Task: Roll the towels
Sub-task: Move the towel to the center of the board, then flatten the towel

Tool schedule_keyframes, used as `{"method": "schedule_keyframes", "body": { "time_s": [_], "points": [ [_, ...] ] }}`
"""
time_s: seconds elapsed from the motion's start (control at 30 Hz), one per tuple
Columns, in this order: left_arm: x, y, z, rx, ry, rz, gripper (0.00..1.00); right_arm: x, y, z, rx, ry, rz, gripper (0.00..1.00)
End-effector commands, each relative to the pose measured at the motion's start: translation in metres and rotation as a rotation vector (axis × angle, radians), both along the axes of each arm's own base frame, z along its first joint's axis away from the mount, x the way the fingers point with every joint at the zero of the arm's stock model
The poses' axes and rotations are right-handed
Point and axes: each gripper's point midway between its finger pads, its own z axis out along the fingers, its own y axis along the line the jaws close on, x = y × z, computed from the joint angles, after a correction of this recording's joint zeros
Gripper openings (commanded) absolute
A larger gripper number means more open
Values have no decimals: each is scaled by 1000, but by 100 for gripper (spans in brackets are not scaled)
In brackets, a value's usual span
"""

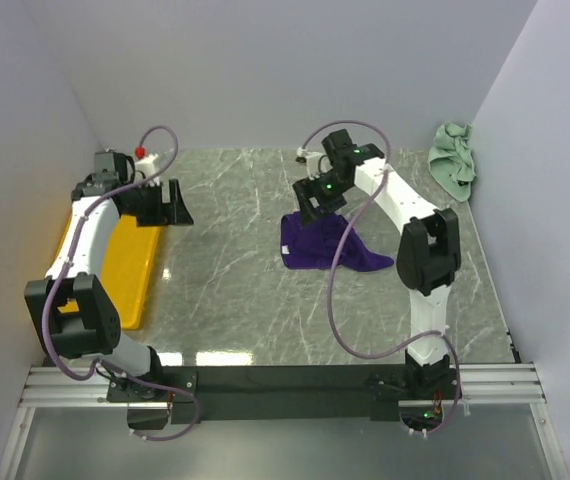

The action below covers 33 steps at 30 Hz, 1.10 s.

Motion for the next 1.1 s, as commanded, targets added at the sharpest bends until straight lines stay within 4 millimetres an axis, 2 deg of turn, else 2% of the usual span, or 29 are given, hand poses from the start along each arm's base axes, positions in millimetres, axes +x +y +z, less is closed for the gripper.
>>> {"method": "schedule_keyframes", "body": {
  "time_s": [0.0,0.03,0.07,0.1,0.17,0.2,0.23,0.4,0.47,0.6,0.77,1.0,1.07],
  "points": [
    [-5,-38,-21,-169,63,-47,85,9,-33,31,-94,-167,-48,79],
    [-8,-46,-27,-185,89,-54,78,3,-41,20,-131,-148,-55,77],
    [-10,-56,-33,-187,105,-75,75,1,-48,14,-164,-145,-65,73],
    [-13,-76,-43,-185,116,-124,72,-3,-51,10,-179,-138,-70,72],
    [-15,-94,-52,-195,134,-130,69,-14,-59,-4,-198,-121,-78,68],
    [-21,-109,-64,-193,160,-155,66,-18,-60,-8,-199,-116,-77,67],
    [-17,-118,-67,-206,155,-149,59,-24,-63,-16,-207,-106,-77,65],
    [-14,-170,-107,-252,305,-156,36,-28,-73,-37,-221,-72,-100,62],
    [-16,-191,-118,-273,370,-151,34,-23,-73,-39,-208,-61,-117,61],
    [-15,-221,-140,-245,395,-163,34,-16,-70,-39,-200,-56,-121,60],
    [-21,-249,-150,-229,408,-163,43,-14,-66,-46,-171,-30,-120,56],
    [-21,-255,-176,-188,474,-125,59,-15,-60,-49,-142,-9,-108,54],
    [-22,-256,-183,-174,496,-120,60,-15,-59,-52,-138,-3,-107,54]
  ]
}}
